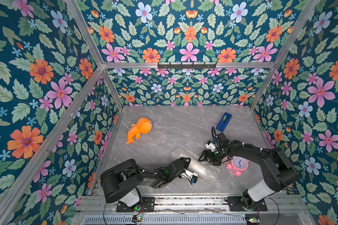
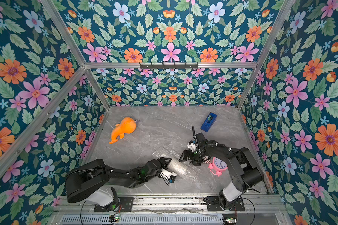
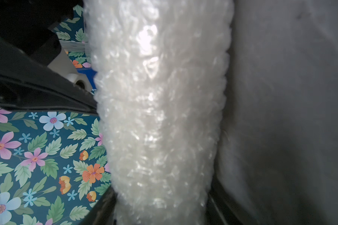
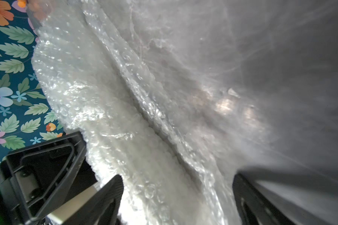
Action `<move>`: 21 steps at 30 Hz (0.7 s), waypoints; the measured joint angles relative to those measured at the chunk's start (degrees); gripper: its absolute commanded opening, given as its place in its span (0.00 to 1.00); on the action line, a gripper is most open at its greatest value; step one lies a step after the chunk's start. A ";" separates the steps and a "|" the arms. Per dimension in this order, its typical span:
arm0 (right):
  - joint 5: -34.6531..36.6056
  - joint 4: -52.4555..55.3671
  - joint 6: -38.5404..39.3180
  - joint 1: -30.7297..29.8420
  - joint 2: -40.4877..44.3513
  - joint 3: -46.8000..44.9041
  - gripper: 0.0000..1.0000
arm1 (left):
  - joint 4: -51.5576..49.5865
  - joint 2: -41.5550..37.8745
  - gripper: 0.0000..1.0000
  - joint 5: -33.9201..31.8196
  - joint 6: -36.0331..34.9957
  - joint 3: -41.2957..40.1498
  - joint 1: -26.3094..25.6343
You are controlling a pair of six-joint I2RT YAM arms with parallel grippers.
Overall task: Wrap vases in bubble wrap
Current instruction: Wrap the vase in bubble wrap.
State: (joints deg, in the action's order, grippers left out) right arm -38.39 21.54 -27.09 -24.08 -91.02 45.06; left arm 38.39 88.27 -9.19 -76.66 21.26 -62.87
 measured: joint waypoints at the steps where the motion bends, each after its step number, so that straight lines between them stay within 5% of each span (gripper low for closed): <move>1: -0.11 -0.31 -0.13 -0.50 0.09 -0.04 0.89 | -0.04 0.00 0.46 0.02 -0.02 0.07 0.02; 9: 0.63 -0.46 -0.04 -3.89 0.85 0.37 0.89 | -0.42 0.31 0.46 0.02 -0.33 0.55 0.20; 21: 12.44 0.85 3.43 -11.04 4.68 2.03 0.78 | -1.64 0.07 0.46 0.33 -0.37 1.07 0.39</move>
State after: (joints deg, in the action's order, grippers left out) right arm -25.96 22.39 -23.66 -35.11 -86.35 47.09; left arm 36.75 88.33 -8.86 -77.03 22.33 -62.48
